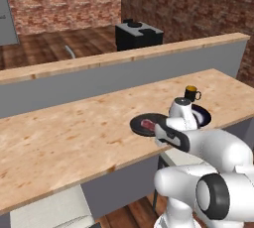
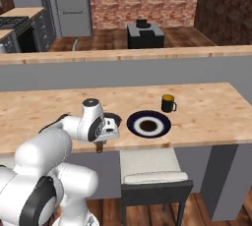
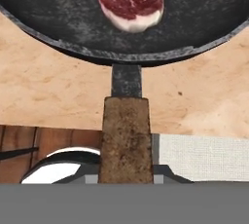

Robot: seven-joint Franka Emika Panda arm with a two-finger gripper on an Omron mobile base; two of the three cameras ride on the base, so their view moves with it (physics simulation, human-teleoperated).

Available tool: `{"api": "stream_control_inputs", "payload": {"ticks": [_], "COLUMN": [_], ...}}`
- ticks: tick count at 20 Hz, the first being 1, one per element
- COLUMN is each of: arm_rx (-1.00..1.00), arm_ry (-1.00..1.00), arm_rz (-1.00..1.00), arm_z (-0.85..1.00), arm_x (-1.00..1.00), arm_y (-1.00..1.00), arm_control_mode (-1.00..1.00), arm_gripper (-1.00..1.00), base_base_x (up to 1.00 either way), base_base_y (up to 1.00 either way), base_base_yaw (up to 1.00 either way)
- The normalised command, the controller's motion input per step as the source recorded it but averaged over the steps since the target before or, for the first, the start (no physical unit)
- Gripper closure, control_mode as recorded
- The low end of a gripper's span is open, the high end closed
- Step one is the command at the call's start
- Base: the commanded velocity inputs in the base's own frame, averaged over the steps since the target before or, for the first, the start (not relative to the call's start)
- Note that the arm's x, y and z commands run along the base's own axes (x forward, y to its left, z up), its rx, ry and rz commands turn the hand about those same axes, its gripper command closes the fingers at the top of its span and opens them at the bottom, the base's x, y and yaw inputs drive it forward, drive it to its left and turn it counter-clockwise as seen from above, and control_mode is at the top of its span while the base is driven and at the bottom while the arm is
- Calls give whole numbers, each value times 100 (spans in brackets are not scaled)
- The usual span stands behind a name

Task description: Pick up the pan with the steak in it and place it on the dining table. Then place the steak on the plate.

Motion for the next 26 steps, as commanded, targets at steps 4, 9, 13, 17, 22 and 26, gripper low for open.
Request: {"api": "stream_control_inputs", "payload": {"ticks": [4, 9, 13, 17, 22, 26], "arm_rx": [-1, -2, 0, 0, 0, 0], "arm_ry": [0, 0, 0, 0, 0, 0], "arm_rz": [-1, 0, 0, 0, 0, 0], "arm_z": [-27, -40, -19, 0, 0, 0], "arm_x": [32, 13, 5, 0, 0, 0], "arm_y": [0, 1, 0, 0, 0, 0], "arm_control_mode": [-100, -100, -100, -100, -100, -100], "arm_gripper": [100, 100, 100, 100, 100, -100], "base_base_x": [0, 0, 0, 0, 0, 0], "base_base_y": [0, 0, 0, 0, 0, 0], "base_base_yaw": [0, 0, 0, 0, 0, 0]}}
